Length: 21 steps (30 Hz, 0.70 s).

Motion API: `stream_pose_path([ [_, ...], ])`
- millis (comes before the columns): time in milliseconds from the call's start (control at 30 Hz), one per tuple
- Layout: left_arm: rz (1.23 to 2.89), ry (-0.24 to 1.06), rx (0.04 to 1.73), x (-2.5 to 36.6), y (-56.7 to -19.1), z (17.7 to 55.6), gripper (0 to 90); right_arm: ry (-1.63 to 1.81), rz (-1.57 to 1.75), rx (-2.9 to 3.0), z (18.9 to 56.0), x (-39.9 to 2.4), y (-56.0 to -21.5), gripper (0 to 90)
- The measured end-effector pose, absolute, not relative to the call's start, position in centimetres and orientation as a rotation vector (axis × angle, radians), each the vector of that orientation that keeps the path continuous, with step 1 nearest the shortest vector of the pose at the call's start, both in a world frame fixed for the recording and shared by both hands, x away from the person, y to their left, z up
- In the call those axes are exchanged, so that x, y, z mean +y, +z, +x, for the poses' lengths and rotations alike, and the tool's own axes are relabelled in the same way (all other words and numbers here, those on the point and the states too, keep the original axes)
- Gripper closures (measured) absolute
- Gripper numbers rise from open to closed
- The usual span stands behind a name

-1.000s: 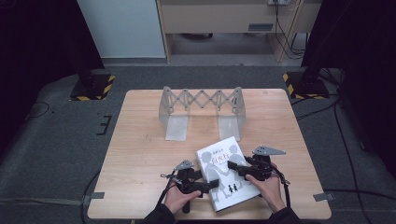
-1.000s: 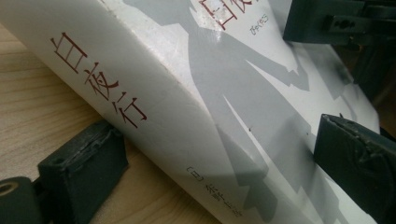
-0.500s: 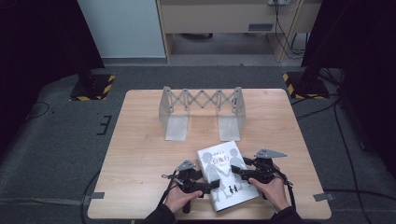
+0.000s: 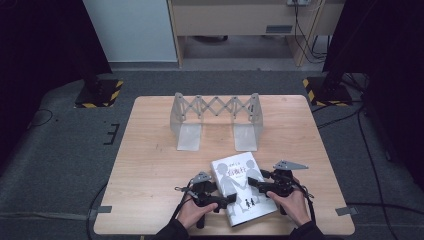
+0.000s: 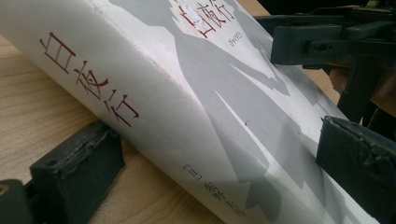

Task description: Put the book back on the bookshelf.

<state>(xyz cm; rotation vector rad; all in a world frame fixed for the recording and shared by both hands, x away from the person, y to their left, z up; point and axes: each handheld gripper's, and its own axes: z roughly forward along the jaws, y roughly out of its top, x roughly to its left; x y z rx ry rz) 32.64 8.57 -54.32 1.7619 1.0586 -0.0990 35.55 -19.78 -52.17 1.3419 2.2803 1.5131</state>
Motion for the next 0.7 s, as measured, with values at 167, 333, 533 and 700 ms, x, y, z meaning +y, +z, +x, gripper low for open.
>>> stream_pose_path([
  [167, 1.759, -0.101, 1.062, 8.53, -54.33, 32.65, 0.0, 1.516, 1.349, 2.275, 35.57, -19.77, -52.24, 33.3],
  [333, 1.751, -0.088, 1.081, 8.32, -54.31, 32.63, 0.0, 1.518, 1.362, 2.272, 35.58, -19.76, -52.26, 33.3],
  [533, 1.715, -0.11, 1.111, 8.89, -54.33, 32.89, 7.1, 1.514, 1.37, 2.278, 35.62, -19.81, -52.3, 33.9],
  [700, 1.703, -0.13, 1.12, 9.21, -54.36, 33.09, 10.8, 1.533, 1.397, 2.273, 35.64, -19.73, -52.39, 34.7],
])
